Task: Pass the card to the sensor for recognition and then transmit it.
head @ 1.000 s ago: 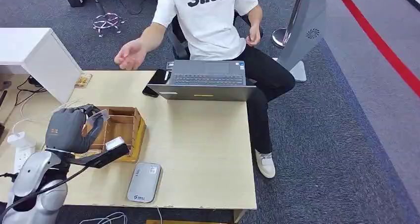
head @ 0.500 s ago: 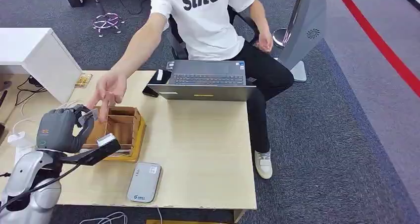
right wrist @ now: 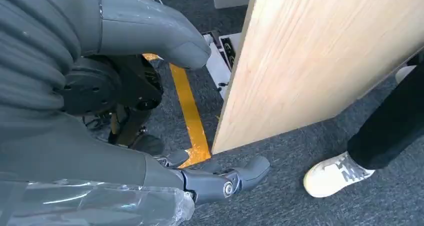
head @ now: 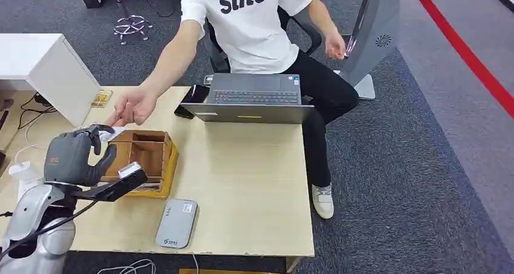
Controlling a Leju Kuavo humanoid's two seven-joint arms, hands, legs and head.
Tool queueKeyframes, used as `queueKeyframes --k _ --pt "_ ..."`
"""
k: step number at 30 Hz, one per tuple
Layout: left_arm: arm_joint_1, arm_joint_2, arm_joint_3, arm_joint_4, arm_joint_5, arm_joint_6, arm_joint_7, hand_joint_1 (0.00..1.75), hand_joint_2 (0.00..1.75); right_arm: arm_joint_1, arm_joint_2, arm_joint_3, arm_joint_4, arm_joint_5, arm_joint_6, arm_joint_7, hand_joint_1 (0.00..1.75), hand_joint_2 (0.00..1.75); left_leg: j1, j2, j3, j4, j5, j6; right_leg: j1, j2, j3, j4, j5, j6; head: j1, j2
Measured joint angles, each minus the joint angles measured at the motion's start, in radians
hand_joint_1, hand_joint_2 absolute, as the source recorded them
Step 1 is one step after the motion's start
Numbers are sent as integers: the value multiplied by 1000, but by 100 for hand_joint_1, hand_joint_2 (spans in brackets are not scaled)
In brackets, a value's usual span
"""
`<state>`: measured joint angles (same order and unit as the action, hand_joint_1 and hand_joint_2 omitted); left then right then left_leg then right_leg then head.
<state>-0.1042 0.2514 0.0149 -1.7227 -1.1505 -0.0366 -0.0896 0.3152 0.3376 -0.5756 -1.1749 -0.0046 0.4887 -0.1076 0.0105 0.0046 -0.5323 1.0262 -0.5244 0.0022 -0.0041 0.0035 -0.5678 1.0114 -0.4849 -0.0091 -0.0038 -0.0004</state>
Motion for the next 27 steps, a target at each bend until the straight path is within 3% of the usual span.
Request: queueKeyframes --k 2,3,12,16,20,27 --pt "0 -2 0 0 0 0 0 16 175 0 0 0 0 0 -1 0 0 175 0 0 0 0 0 0 0 0 0 0 0 0 0 0" --pt "0 -3 0 0 0 0 0 0 175 0 0 0 0 0 -1 0 0 175 0 0 0 0 0 0 0 0 0 0 0 0 0 0" --pt "7 -13 0 -10 11 0 -30 0 175 1 0 0 0 -4 -5 0 0 175 0 0 0 0 0 0 0 0 0 0 0 0 0 0" --pt "35 -10 -9 -27 52 -72 -61 0 175 0 0 -5 0 8 1 0 0 175 0 0 0 0 0 0 0 0 0 0 0 0 0 0" --pt "63 39 -80 -22 60 -172 -63 0 175 -25 0 -44 8 72 37 0 0 175 0 1 0 0 0 0 0 2 -1 0 0 0 -1 0" --pt "66 103 -183 27 65 -207 -46 0 175 -53 0 -96 29 126 67 -5 0 175 0 0 0 0 0 0 0 0 0 0 0 0 0 0"
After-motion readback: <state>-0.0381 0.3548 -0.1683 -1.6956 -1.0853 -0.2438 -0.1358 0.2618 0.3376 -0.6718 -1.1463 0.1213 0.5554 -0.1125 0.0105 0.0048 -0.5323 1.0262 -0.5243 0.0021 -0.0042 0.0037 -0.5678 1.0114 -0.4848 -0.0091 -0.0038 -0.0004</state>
